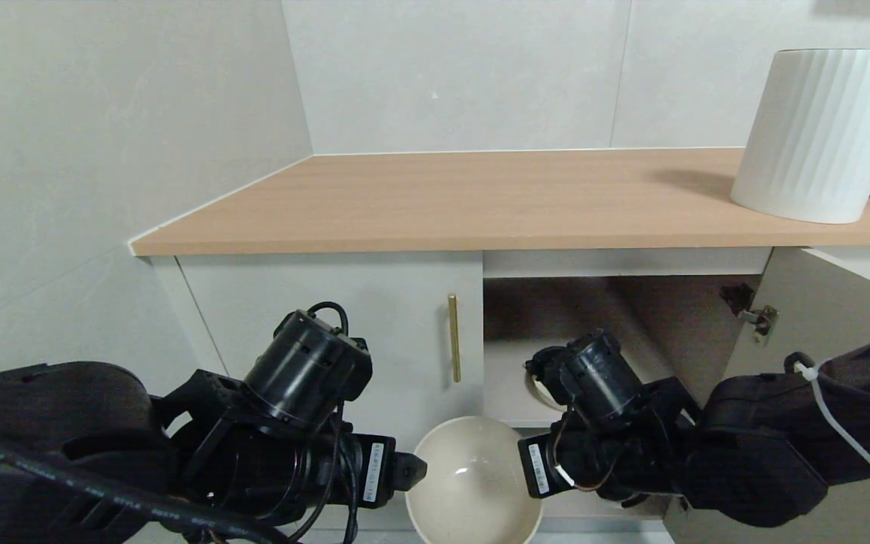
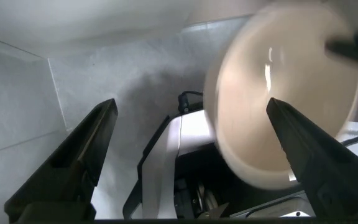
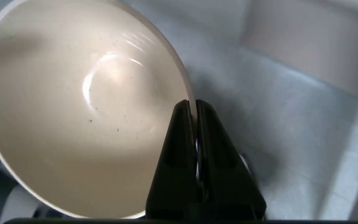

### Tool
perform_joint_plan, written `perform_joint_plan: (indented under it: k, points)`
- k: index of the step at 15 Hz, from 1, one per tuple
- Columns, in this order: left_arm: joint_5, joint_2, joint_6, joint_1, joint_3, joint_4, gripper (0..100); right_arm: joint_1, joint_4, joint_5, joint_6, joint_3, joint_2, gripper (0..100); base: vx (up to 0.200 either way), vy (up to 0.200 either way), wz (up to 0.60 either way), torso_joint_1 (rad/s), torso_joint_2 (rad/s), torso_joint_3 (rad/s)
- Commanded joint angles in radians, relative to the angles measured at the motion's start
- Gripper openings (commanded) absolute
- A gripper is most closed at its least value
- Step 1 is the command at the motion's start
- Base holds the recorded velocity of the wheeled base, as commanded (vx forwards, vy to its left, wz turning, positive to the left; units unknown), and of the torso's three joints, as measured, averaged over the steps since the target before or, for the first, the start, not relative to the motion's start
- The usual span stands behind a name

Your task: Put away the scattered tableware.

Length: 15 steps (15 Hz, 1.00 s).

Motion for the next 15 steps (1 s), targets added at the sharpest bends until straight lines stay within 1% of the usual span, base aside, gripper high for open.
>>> perform_joint_plan:
  k: [1,3,6,8,10,12,14,15]
  points:
    - [-0.001,-0.003,0.000,0.001,0.000,0.000,100,-0.089,-0.003,-0.006,0.000,-0.006,0.013,0,0.000,0.000,0.00,0.000,0.00,0.000]
    - [0.001,-0.003,-0.001,0.004,0.000,0.000,100,-0.158,-0.004,-0.006,0.001,-0.009,0.015,0,0.000,0.000,0.00,0.000,0.00,0.000]
    - [0.001,-0.006,-0.001,0.006,-0.001,0.001,100,-0.293,-0.052,-0.006,0.015,-0.038,0.077,0,0.000,0.000,0.00,0.000,0.00,0.000]
    - [0.001,-0.006,-0.001,0.006,-0.001,0.001,100,-0.362,-0.082,-0.009,0.099,-0.101,0.162,0,0.000,0.000,0.00,0.000,0.00,0.000]
    - [0.001,-0.007,-0.001,0.007,-0.001,0.001,100,-0.400,-0.082,-0.017,0.170,-0.159,0.225,0,0.000,0.000,0.00,0.000,0.00,0.000]
    - [0.001,-0.006,-0.001,0.009,-0.001,0.001,100,-0.417,-0.082,-0.041,0.224,-0.210,0.274,0,0.000,0.000,0.00,0.000,0.00,0.000]
    - [0.001,-0.006,-0.001,0.010,-0.001,0.001,100,-0.434,-0.084,-0.106,0.274,-0.273,0.331,0,0.000,0.000,0.00,0.000,0.00,0.000]
    - [0.001,-0.006,-0.001,0.009,-0.001,0.001,100,-0.437,-0.084,-0.115,0.280,-0.285,0.340,0,0.000,0.000,0.00,0.000,0.00,0.000]
